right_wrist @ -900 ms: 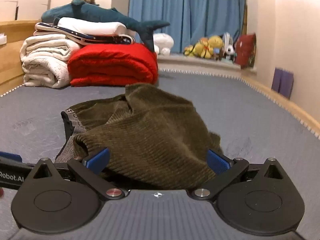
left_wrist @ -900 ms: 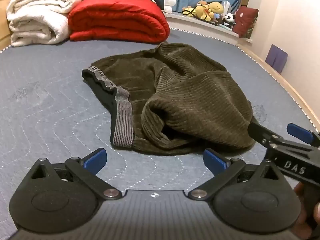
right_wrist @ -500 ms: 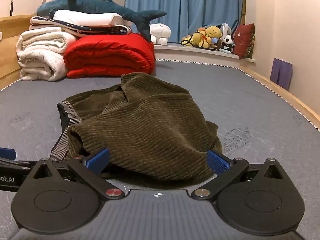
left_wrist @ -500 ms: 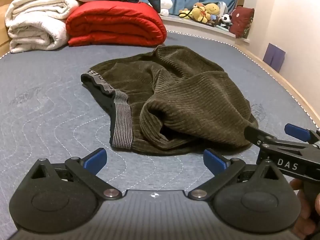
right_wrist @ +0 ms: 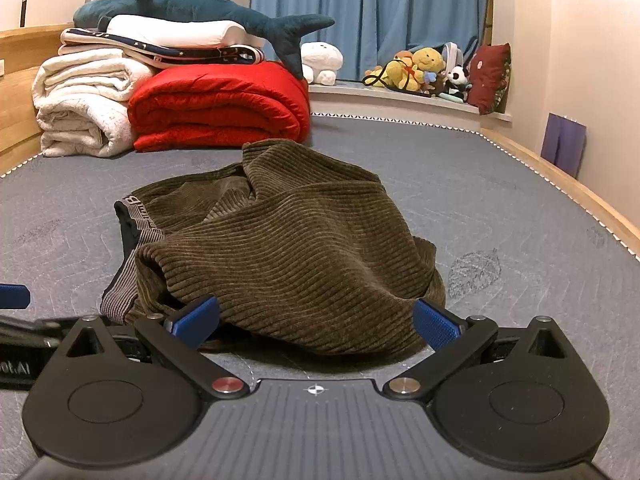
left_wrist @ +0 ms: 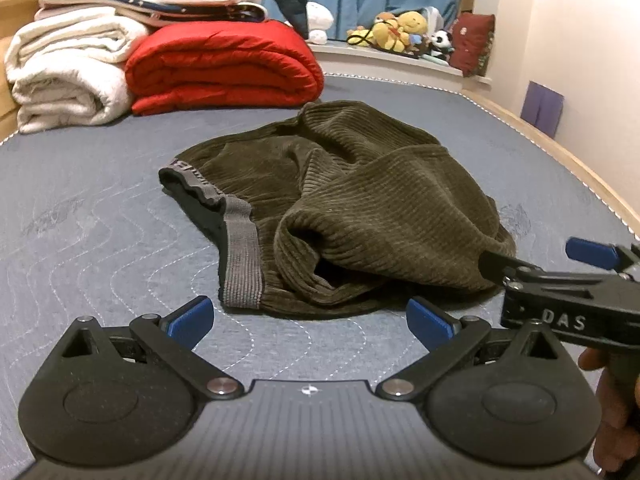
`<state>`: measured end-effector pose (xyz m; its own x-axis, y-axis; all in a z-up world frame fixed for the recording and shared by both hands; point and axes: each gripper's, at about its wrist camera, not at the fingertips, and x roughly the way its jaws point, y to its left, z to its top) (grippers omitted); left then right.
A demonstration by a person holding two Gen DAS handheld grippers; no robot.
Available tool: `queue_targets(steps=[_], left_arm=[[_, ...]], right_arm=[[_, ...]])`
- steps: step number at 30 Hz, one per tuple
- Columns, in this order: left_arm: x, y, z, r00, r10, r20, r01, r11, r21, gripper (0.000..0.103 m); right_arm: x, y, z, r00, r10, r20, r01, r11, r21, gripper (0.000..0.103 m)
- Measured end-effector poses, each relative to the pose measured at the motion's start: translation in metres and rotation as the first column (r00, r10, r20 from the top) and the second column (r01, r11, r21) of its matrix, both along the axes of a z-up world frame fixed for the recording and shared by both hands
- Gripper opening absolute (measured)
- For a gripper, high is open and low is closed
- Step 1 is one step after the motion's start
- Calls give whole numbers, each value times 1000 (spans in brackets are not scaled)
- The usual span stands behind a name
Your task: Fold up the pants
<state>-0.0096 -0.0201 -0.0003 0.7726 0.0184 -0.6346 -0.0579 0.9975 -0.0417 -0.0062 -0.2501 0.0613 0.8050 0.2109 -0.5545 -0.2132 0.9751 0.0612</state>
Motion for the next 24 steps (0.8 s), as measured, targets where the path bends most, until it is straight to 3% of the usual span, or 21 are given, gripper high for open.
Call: queue_targets(steps=[24], left_arm=[[0, -3, 0, 999, -45, -24, 44, 999, -24, 102]], right_arm=[[3, -3, -1, 1000, -25, -9, 25, 1000, -5, 102]])
